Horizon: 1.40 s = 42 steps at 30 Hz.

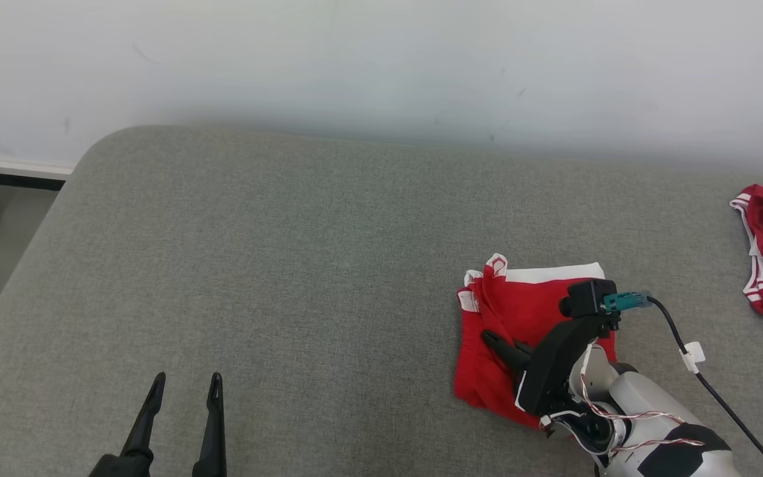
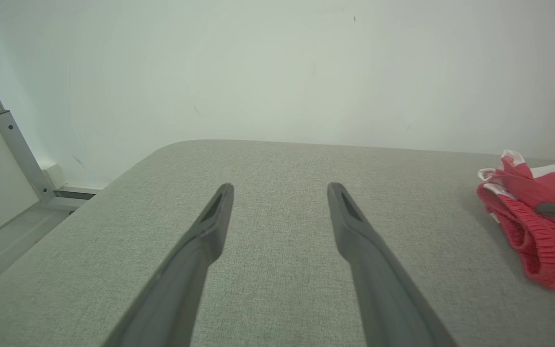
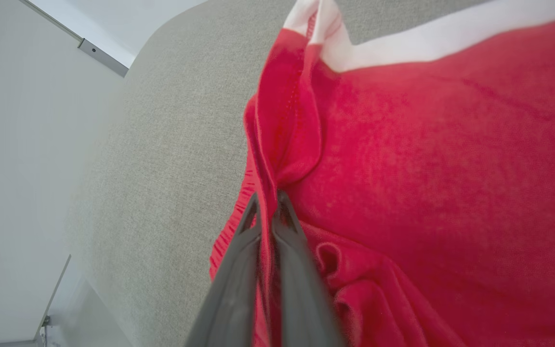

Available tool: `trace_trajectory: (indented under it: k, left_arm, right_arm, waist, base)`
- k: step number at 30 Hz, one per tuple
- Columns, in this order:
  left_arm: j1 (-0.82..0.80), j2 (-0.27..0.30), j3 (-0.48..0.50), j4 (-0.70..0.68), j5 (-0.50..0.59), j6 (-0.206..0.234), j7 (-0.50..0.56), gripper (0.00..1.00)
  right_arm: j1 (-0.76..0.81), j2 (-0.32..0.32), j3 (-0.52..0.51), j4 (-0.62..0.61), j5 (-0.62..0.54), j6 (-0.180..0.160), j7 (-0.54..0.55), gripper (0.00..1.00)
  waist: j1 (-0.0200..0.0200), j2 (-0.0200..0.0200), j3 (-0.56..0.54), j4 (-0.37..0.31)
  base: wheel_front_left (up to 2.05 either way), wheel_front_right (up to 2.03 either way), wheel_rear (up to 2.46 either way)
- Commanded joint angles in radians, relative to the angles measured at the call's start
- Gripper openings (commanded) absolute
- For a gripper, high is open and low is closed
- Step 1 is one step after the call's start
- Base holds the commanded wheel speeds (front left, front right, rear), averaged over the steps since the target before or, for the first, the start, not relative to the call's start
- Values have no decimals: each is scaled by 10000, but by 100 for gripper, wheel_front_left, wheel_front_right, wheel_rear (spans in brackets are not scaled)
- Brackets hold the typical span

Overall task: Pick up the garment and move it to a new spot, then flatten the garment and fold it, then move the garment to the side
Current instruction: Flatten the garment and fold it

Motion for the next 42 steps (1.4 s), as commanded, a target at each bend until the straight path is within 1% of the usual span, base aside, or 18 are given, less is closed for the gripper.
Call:
trace_trajectory:
  k: [1, 2, 3, 9, 16, 22, 25, 26, 27, 28, 31, 34, 38, 42]
  left_arm:
    - [-109, -22, 8, 47, -23, 13, -28, 100]
    - [-118, -23, 8, 68, -37, 13, -28, 100]
    - [-112, -23, 27, 91, -52, 13, -28, 100]
    - [36, -23, 180, 194, -42, 13, -28, 100]
    - [219, -21, 294, 138, 34, 12, -28, 100]
    - [356, -20, 300, 2, 141, 12, -28, 100]
    - [358, -21, 280, -30, 170, 12, -28, 100]
    - [353, -21, 269, -41, 175, 12, -28, 100]
    - [344, -21, 257, -48, 176, 12, -28, 100]
    - [332, -21, 248, -55, 178, 12, -28, 100]
    - [296, -21, 227, -58, 208, 12, -28, 100]
    - [213, -1, 205, -51, 219, 12, -28, 100]
    - [80, 70, 159, -28, 218, 12, -28, 100]
    - [-24, 151, 145, 23, 152, 12, -28, 100]
  right_arm:
    - [-91, 80, -13, 44, -104, -27, -95, 22]
    - [-109, 95, 13, 28, -208, -25, -168, 67]
    - [-103, 77, 43, -6, -333, -25, -294, 100]
    - [192, -355, 51, -791, -904, -27, -1470, 100]
    - [733, -946, -671, -1745, -1444, -27, -3048, 100]
    - [1349, -1225, -1529, -2214, -1800, -27, -3716, 100]
    - [1711, -1404, -1889, -2305, -2215, -27, -3912, 100]
    - [1856, -1411, -2000, -2288, -2301, -27, -3929, 87]
    - [1985, -1381, -2101, -2280, -2345, -27, -3929, 49]
    - [2076, -1378, -2187, -2267, -2440, -27, -3921, 0]
    - [2274, -1377, -2309, -2171, -2843, -27, -3910, 0]
    - [2398, -1202, -2389, -1852, -3029, -27, -3804, 0]
    - [2310, -1080, -2036, -1340, -3327, -27, -3831, 0]
    - [2099, -1017, -1630, -895, -3360, -27, -3867, 0]
  waist:
    - [0, 0, 4, 21]
    - [0, 0, -8, 17]
    - [0, 0, -39, 3]
    - [0, 0, -295, -217]
    - [0, 0, -534, -626]
    - [0, 0, -575, -896]
    - [0, 0, -547, -937]
    - [0, 0, -531, -943]
    - [0, 0, -511, -944]
    - [0, 0, -483, -945]
    - [0, 0, -393, -928]
    - [0, 0, -302, -877]
    - [0, 0, -187, -749]
    - [0, 0, -104, -661]
  base:
    - [0, 0, 0]
    - [0, 0, 0]
    - [0, 0, 0]
    - [0, 0, 0]
    - [0, 0, 0]
    - [0, 0, 0]
    - [0, 0, 0]
    - [0, 0, 0]
    - [0, 0, 0]
    - [0, 0, 0]
    - [0, 0, 0]
    - [0, 0, 0]
    - [0, 0, 0]
    - [0, 0, 0]
